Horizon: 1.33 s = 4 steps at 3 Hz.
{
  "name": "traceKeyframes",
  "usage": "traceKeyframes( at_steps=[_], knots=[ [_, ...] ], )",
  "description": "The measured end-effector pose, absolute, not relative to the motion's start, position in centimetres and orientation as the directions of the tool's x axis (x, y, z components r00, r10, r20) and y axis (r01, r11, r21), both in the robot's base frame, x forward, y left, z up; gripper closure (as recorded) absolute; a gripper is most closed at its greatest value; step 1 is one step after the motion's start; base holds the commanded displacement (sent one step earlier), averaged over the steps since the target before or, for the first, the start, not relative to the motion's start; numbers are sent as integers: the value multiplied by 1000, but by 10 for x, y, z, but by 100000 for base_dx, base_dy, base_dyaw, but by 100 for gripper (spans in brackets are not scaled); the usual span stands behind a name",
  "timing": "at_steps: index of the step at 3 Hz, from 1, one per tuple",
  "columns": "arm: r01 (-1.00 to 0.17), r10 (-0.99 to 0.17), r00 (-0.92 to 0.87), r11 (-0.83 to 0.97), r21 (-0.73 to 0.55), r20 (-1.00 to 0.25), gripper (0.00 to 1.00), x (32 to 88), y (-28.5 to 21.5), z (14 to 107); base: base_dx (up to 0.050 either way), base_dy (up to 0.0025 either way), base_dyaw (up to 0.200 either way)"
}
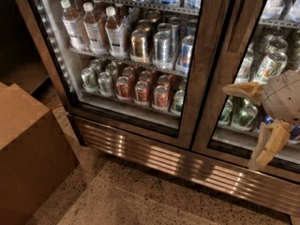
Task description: Open left fridge door
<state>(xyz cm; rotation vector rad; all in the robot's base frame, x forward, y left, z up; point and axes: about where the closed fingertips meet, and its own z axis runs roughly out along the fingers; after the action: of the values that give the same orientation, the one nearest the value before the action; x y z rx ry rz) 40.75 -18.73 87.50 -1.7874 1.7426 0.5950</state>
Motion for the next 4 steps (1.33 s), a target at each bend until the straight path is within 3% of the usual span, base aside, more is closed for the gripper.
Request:
traceKeyframes(
  at_steps=[1,2,3,4],
  knots=[
    [-993,-762,109,-54,-106,-639,0,398,-151,874,0,0,0],
    [-993,-762,109,-54,-106,-639,0,398,-151,874,0,0,0],
    [-991,-689,133,-84,-104,-712,0,397,-154,875,0,0,0],
    [-978,-423,167,-183,-96,-891,0,399,-155,870,0,0,0]
  ],
)
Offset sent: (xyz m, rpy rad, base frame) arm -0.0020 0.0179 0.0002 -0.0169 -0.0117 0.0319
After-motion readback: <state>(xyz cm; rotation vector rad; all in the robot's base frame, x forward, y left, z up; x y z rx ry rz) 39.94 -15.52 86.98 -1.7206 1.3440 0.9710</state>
